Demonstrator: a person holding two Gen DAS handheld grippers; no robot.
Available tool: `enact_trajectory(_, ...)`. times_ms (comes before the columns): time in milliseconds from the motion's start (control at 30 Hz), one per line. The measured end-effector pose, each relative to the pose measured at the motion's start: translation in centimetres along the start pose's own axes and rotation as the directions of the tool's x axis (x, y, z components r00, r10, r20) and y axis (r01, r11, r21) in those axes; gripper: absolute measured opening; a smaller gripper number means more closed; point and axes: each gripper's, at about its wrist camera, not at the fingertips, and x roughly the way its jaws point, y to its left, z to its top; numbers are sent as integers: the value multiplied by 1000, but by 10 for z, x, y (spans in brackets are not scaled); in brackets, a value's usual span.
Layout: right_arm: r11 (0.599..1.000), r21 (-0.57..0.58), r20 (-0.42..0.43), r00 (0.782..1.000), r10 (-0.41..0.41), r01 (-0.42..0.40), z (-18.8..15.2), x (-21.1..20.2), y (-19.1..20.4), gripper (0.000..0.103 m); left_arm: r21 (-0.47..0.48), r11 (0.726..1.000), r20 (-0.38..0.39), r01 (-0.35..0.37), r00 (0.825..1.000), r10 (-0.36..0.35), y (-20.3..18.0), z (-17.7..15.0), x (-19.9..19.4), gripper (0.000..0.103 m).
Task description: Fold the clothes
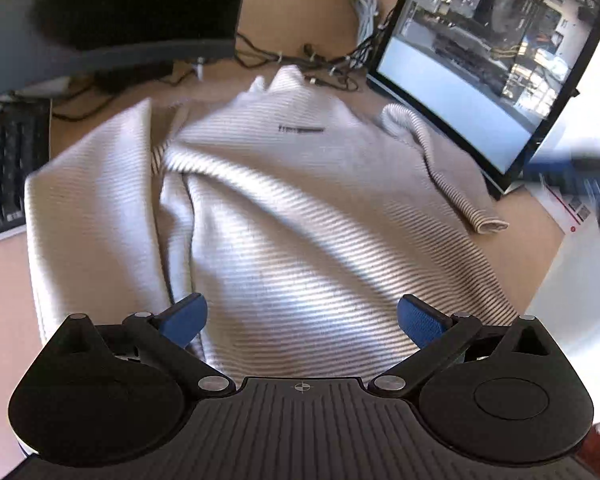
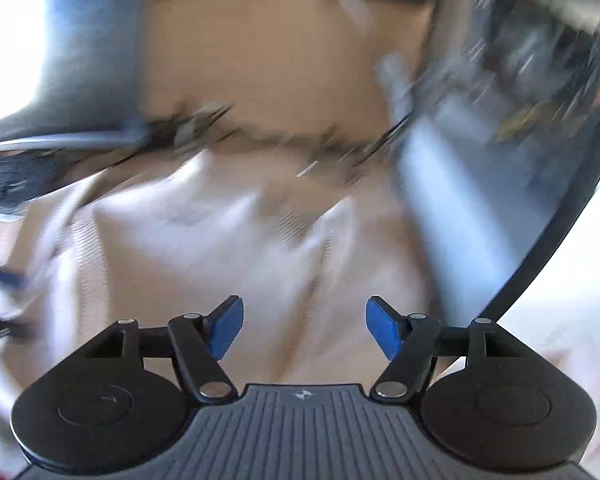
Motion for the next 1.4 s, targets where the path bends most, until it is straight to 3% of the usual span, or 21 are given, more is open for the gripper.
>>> enact_trajectory(100,995,-56,-37,997,75,-77,-18,8,34,68,-6,1000,-3,22,1000,-22,3,-4,1,103)
enact_trajectory(300,966,-200,-43,986,159,-164,-39,24,91,69,-86,995,51,-48,997,52,8,-4,-10,103)
enact_trajectory(533,909,-343,-49,971,234,-236,-61,39,145,70,-156,967,142,-202,964,225,-11,-17,-50,103)
enact_trajectory(567,912,-345,-33,974,224,-222,-61,37,142,63,-150,963,141,-223,960,244,-14,-21,-54,103)
enact_trajectory(600,915,-345,-17,977,215,-207,-62,35,138,40,-142,956,132,-258,952,277,-17,-25,-56,103)
enact_trajectory(633,918,-346,-1,979,205,-193,-63,33,134,27,-134,947,123,-293,943,310,-20,-29,-57,103)
enact_trajectory(667,930,-318,13,981,196,-181,-59,32,125,9,-132,940,116,-314,937,329,-23,-33,-59,103)
enact_trajectory(700,943,-284,26,982,186,-171,-54,31,114,4,-136,937,109,-322,935,337,-25,-37,-61,103)
enact_trajectory(800,972,-205,105,985,139,-115,-38,21,81,3,-106,936,107,-337,931,348,-40,-49,-63,103)
enact_trajectory(867,981,-152,137,980,145,-124,-27,12,58,2,-67,934,110,-350,928,356,-52,-55,-61,103)
enact_trajectory(1000,982,-132,169,973,158,-137,-20,-4,34,3,47,942,90,-333,940,328,-74,-57,-36,103)
enact_trajectory(1067,974,-147,156,968,195,-173,-29,-15,28,4,113,923,74,-369,929,362,-82,-57,-25,103)
enact_trajectory(1133,962,-218,138,971,195,-163,-47,-23,27,14,126,913,84,-388,921,380,-81,-60,-29,103)
enact_trajectory(1200,942,-315,121,979,162,-117,-75,-33,22,38,87,912,78,-401,916,395,-69,-61,-37,103)
enact_trajectory(1333,898,-424,32,990,141,-114,-121,-39,18,42,3,904,45,-428,903,428,-45,-63,-43,103)
enact_trajectory(1400,871,-482,22,993,119,-94,-134,-35,23,44,-4,909,43,-416,909,415,-48,-61,-40,103)
